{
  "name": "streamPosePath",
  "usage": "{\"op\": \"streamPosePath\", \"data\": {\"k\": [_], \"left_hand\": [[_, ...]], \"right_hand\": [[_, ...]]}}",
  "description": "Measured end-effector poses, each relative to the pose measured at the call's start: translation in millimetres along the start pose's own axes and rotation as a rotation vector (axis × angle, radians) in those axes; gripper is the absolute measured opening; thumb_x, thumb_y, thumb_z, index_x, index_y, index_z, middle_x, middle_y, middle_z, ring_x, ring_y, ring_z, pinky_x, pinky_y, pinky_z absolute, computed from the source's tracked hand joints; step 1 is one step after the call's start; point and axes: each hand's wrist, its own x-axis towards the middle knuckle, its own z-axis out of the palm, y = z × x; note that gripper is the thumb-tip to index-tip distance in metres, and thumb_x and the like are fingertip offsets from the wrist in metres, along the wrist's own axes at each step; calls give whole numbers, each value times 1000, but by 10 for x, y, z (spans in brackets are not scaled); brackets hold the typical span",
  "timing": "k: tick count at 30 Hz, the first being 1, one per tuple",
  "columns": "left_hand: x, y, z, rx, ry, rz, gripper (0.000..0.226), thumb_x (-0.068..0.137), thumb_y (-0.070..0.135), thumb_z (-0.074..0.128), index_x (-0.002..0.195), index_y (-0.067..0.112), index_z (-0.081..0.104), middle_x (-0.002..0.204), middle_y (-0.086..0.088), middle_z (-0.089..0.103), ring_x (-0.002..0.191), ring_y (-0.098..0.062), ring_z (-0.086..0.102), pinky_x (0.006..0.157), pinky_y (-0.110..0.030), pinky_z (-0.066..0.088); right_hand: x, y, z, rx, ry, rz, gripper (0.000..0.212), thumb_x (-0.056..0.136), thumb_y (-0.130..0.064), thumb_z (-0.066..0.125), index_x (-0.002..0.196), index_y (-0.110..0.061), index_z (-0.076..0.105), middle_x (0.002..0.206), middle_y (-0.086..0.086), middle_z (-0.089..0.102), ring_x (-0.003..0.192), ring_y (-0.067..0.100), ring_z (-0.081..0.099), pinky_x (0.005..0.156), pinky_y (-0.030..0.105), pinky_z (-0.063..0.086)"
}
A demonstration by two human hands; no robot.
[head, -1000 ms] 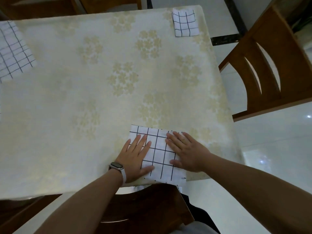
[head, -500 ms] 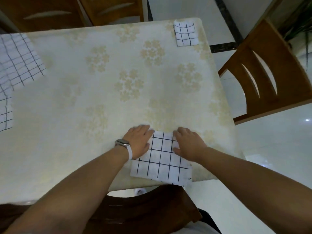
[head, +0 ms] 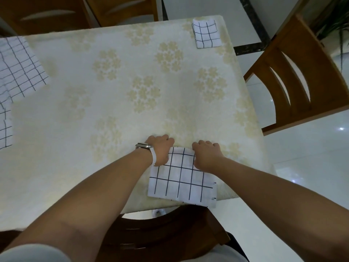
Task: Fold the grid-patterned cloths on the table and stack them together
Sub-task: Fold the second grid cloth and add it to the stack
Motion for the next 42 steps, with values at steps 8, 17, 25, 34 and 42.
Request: {"op": "streamPosePath", "data": {"k": [8, 17, 25, 34, 42], "left_hand": [[-169, -88, -72, -110, 61, 13, 6, 90, 21, 48, 86, 22, 53, 84, 5, 54, 70, -18, 49, 62, -29, 32], [-588, -309, -183, -149, 418, 16, 23, 90, 18, 52, 67, 21, 49, 65, 3, 56, 58, -21, 49, 51, -28, 30], [-970, -255, 224, -164, 561, 167, 21, 81, 11, 62, 100, 13, 71, 89, -2, 73, 74, -23, 68, 57, -33, 57], [-776, -273, 165, -819, 325, -387, 24, 86, 23, 67, 110, 25, 62, 98, 8, 62, 87, -11, 60, 73, -20, 46], [-606, -207, 361, -1017, 82, -496, 12, 85, 24, 61, 77, 15, 63, 70, -3, 54, 64, -18, 49, 60, -27, 39]], "right_hand": [[31, -13, -34, 6, 36, -72, 28, 85, -22, 53, 113, -16, 55, 113, 7, 47, 106, 28, 46, 89, 39, 36], [-127, -76, -277, -66, 265, -294, 10, 89, -14, 48, 97, -12, 52, 91, 4, 54, 79, 25, 50, 60, 32, 36], [-507, -161, -85, -116, 262, -441, 14, 84, -9, 56, 98, -9, 56, 81, 8, 58, 64, 27, 52, 50, 29, 31], [-371, -180, -75, 24, 186, -192, 6, 95, -15, 41, 101, -15, 41, 76, 1, 49, 70, 27, 52, 56, 31, 35], [-120, -65, -98, 326, 121, -36, 9, 91, -11, 47, 87, -18, 44, 72, 3, 54, 62, 24, 49, 50, 28, 33]]}}
